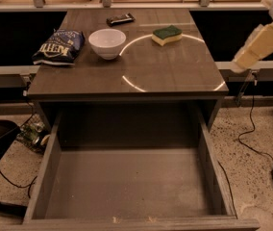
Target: Place sponge into top drawer
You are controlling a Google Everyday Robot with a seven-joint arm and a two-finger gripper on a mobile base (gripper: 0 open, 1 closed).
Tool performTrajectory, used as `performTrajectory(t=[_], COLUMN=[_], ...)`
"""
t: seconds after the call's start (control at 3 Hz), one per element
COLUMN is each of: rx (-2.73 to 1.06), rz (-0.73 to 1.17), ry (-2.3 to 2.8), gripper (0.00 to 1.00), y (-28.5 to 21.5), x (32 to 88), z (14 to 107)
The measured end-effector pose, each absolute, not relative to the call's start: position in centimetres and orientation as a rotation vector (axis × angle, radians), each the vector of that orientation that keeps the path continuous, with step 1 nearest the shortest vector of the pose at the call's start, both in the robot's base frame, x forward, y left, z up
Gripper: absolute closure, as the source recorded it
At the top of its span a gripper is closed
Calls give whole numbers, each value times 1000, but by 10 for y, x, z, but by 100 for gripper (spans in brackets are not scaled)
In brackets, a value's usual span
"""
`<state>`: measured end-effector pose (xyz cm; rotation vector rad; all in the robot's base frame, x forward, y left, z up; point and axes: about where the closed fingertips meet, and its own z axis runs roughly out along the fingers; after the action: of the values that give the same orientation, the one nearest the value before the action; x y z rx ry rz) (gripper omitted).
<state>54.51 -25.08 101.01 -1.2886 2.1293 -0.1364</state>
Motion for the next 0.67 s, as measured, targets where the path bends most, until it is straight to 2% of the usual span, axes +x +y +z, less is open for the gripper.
performTrajectory(t=[0.33,0.67], rx=[-980,-813], rz=[4,30], ry=[2054,1970], gripper=[0,0], y=[-253,-257], x=[596,626], z=[1003,1009])
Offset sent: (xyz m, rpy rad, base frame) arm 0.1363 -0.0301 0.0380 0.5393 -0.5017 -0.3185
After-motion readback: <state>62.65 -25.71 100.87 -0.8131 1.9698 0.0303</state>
